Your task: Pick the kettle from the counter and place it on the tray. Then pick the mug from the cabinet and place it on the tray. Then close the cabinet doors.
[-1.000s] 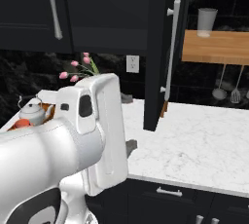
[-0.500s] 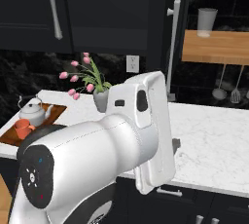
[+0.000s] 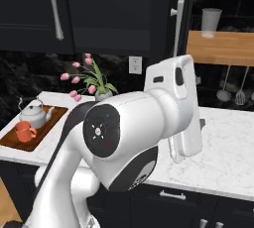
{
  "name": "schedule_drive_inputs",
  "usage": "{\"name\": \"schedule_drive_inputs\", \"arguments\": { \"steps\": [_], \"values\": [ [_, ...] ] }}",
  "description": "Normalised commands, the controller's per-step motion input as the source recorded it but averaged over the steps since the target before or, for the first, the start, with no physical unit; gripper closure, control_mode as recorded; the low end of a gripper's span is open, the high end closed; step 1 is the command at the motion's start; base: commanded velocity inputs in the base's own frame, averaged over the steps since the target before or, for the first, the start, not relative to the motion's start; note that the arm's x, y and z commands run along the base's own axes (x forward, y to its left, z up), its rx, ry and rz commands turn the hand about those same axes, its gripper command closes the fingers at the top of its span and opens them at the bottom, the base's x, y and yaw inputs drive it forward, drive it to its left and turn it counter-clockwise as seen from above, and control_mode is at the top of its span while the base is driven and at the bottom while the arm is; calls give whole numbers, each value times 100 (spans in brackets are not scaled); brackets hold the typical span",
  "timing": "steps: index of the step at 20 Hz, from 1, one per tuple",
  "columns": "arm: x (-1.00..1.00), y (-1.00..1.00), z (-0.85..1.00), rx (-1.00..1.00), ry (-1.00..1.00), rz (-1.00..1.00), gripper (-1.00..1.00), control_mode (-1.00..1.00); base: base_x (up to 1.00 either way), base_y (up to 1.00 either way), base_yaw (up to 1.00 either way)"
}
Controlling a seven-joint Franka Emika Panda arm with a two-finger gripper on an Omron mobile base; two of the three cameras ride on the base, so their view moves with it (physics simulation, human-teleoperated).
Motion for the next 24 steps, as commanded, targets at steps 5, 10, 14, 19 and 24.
{"name": "schedule_drive_inputs", "arguments": {
  "steps": [5,10,14,19,24],
  "values": [
    [72,-1,0,0,0,0,-100,-100,0,0,0],
    [62,20,-1,-5,0,0,-100,-100,0,0,0],
    [31,64,-5,-20,-8,0,-100,-100,0,0,0],
    [23,74,-2,-20,-11,0,-100,-100,0,0,0],
    [33,77,0,-19,-8,0,-100,-100,0,0,0]
  ]
}}
